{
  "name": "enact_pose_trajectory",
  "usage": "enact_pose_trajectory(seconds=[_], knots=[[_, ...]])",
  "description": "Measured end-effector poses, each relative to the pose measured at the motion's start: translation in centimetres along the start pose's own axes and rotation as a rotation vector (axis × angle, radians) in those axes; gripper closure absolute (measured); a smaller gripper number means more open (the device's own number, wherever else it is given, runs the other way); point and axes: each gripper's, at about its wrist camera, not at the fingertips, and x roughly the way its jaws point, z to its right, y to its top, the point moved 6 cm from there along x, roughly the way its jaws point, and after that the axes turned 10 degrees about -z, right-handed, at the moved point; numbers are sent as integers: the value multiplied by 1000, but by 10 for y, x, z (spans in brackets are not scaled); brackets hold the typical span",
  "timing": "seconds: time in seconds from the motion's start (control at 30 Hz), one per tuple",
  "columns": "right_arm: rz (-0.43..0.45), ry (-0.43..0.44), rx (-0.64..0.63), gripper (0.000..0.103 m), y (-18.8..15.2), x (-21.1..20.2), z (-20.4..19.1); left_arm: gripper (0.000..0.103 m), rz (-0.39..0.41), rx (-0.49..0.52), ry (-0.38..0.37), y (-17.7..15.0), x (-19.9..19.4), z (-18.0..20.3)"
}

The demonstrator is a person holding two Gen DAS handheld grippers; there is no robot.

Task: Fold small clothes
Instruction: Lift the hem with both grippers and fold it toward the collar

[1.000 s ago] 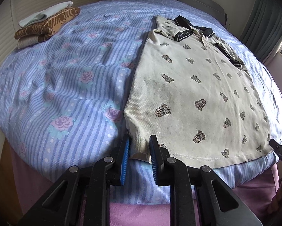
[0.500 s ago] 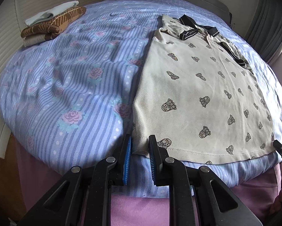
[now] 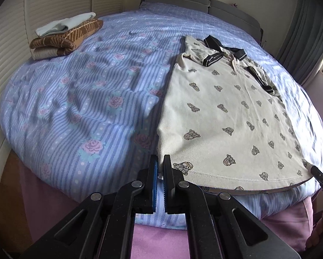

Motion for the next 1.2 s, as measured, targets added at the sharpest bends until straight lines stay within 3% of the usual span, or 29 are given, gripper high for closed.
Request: enact_pose_trajectory(seconds=[0.33,0.63,0.97,1.2], knots=[[132,54,7,97,49,-41,-16,97,121,-16,-48,49,-39,12],[243,95,2,97,119,-47,-44,97,255,-44,-80,130,-52,27],[266,77,-12,97,201,5,-71,97,302,-58,-98,227,-8,46],[249,49,-32,97,254,64,-89,96,269,-58,-100,284,48,54]])
